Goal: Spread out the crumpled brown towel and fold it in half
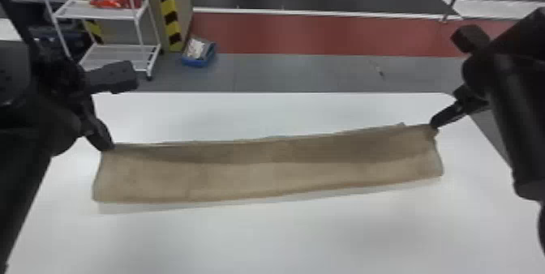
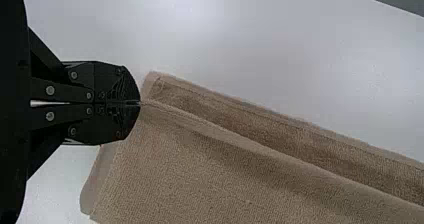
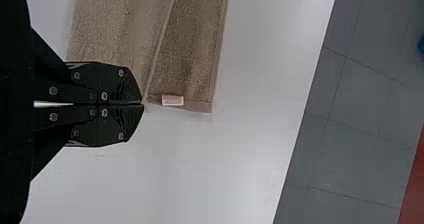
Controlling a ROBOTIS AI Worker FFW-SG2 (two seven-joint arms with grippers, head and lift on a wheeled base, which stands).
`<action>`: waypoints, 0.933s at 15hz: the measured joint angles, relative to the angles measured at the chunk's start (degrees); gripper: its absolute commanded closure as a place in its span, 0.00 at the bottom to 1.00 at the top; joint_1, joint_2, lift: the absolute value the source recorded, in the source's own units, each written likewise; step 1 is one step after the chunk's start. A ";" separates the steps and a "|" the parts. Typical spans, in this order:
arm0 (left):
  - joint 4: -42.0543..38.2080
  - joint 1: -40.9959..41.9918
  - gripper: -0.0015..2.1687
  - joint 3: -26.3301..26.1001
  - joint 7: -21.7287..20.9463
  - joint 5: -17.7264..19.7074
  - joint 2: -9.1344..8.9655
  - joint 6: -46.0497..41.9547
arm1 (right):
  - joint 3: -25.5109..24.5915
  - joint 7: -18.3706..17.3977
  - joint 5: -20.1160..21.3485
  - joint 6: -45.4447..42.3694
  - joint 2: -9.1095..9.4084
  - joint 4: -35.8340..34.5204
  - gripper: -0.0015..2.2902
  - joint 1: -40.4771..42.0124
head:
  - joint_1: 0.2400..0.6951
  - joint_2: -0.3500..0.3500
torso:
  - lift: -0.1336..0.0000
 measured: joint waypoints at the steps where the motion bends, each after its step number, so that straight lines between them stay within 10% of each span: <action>1: 0.79 -0.77 0.67 0.02 0.00 0.06 -0.04 -0.06 | -0.19 0.00 0.10 0.00 -0.04 0.10 0.72 -0.01 | 1.00 0.41 | 0.07; 14: 5.95 -3.57 0.67 -0.98 0.00 -0.81 -1.42 -1.03 | -3.06 0.00 0.52 0.00 0.41 0.34 0.72 1.43 | 1.00 0.40 | 0.07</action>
